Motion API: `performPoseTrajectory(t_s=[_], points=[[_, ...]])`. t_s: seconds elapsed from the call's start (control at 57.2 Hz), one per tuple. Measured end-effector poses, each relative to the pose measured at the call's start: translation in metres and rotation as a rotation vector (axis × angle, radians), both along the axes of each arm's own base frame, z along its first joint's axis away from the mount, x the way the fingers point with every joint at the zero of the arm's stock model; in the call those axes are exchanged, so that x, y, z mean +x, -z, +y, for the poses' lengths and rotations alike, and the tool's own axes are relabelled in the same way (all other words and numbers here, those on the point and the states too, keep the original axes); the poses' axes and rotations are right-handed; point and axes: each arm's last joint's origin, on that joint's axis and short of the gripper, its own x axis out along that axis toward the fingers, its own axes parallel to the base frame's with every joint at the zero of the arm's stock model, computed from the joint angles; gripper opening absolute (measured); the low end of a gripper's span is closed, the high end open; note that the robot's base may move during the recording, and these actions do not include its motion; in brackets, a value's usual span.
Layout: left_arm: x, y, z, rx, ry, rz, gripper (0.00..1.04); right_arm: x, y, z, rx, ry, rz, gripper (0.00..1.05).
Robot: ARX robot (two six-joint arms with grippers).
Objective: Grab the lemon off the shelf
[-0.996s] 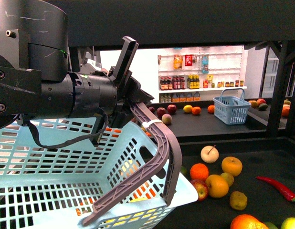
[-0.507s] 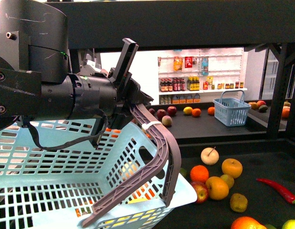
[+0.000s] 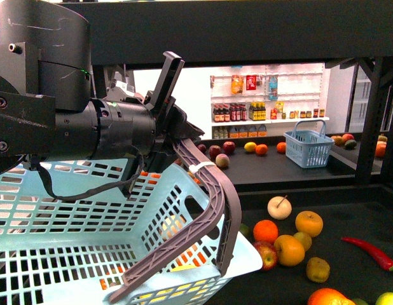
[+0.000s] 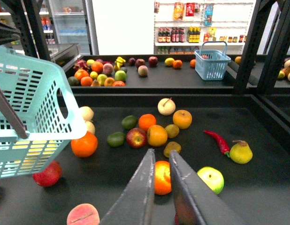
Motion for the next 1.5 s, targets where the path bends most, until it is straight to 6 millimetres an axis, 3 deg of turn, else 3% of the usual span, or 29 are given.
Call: performPoseTrajectory(t_s=[0.087,0.454,0.716,0.891,1.013,1.188,1.363,1.502], points=[[0.000,0.000,0.000,0.000,0.000,0.000,0.08,0.000,0.000,0.000,0.000,0.000,0.000,0.43],[0.000,0.000,0.000,0.000,0.000,0.000,0.08,0.000,0.000,0.000,0.000,0.000,0.000,0.98],[0.003,-0.002,0.004,-0.004,-0.115,-0.014,0.08,0.000,0.000,0.000,0.000,0.000,0.000,0.97],[0.012,-0.010,0.028,-0.076,-0.224,-0.062,0.08,0.000,0.000,0.000,0.000,0.000,0.000,0.97],[0.022,-0.017,0.060,-0.170,-0.332,-0.108,0.08,0.000,0.000,0.000,0.000,0.000,0.000,0.97],[0.032,-0.025,0.122,-0.315,-0.488,-0.210,0.08,0.000,0.000,0.000,0.000,0.000,0.000,0.97],[0.034,-0.021,0.178,-0.393,-0.598,-0.274,0.08,0.000,0.000,0.000,0.000,0.000,0.000,0.97],[0.032,-0.017,0.209,-0.426,-0.647,-0.299,0.08,0.000,0.000,0.000,0.000,0.000,0.000,0.97]])
